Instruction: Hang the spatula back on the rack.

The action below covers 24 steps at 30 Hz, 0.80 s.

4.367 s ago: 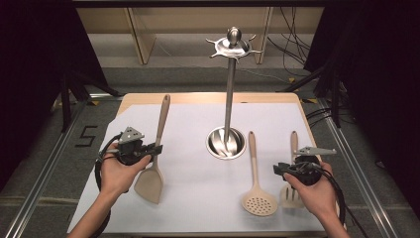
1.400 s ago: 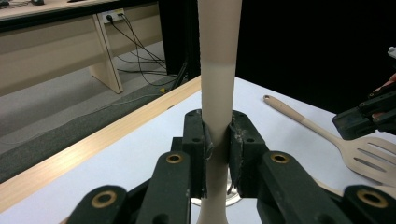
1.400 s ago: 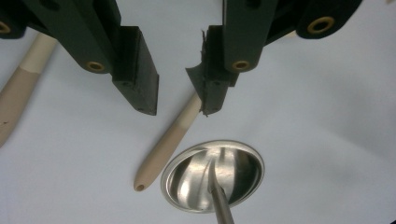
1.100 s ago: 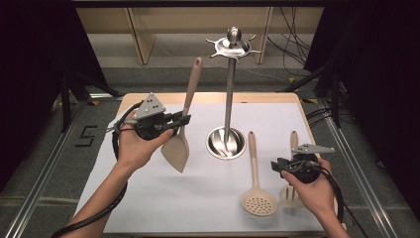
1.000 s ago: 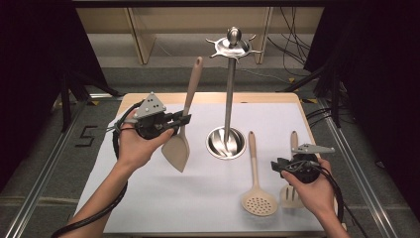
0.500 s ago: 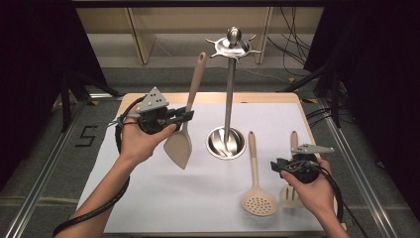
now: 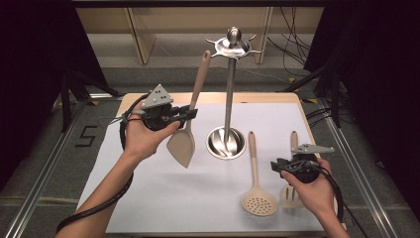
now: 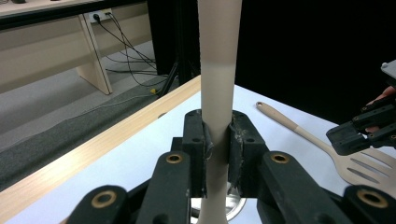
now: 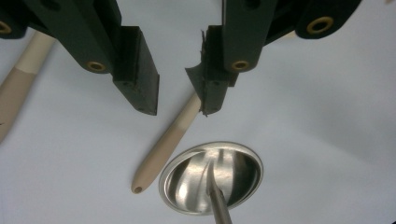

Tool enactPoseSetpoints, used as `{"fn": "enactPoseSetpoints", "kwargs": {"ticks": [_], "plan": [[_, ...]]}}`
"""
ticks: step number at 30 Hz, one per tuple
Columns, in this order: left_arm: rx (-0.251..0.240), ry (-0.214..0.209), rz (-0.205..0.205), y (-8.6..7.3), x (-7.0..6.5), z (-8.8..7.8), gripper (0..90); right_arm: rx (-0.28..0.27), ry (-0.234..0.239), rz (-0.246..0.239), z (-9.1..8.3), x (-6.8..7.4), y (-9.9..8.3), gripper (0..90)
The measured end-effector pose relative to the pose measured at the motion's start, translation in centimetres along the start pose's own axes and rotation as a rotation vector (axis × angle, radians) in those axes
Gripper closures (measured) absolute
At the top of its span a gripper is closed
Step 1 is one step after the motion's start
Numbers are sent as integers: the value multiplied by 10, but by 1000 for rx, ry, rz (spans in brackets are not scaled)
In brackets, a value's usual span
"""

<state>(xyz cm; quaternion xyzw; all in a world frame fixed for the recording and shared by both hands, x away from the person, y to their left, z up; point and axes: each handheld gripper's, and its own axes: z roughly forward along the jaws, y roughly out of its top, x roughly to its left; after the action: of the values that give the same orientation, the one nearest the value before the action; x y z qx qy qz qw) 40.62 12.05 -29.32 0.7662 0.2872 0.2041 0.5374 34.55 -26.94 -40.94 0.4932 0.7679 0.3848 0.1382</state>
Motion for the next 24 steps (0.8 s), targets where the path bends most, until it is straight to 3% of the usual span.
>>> {"fn": "enactPoseSetpoints", "kwargs": {"ticks": [2, 18, 23, 24], "plan": [[1, 1, 3, 1, 1, 0, 777, 1, -5, -25, 0, -2, 0, 675], [22, -4, -2, 2, 1, 7, 777, 1, -3, -20, 1, -2, 1, 676], [29, -7, 1, 2, 0, 8, 776, -17, 14, -48, 3, -4, 1, 677], [29, -9, 3, 2, -1, 10, 776, -1, -7, -21, 1, -1, 1, 677]]}}
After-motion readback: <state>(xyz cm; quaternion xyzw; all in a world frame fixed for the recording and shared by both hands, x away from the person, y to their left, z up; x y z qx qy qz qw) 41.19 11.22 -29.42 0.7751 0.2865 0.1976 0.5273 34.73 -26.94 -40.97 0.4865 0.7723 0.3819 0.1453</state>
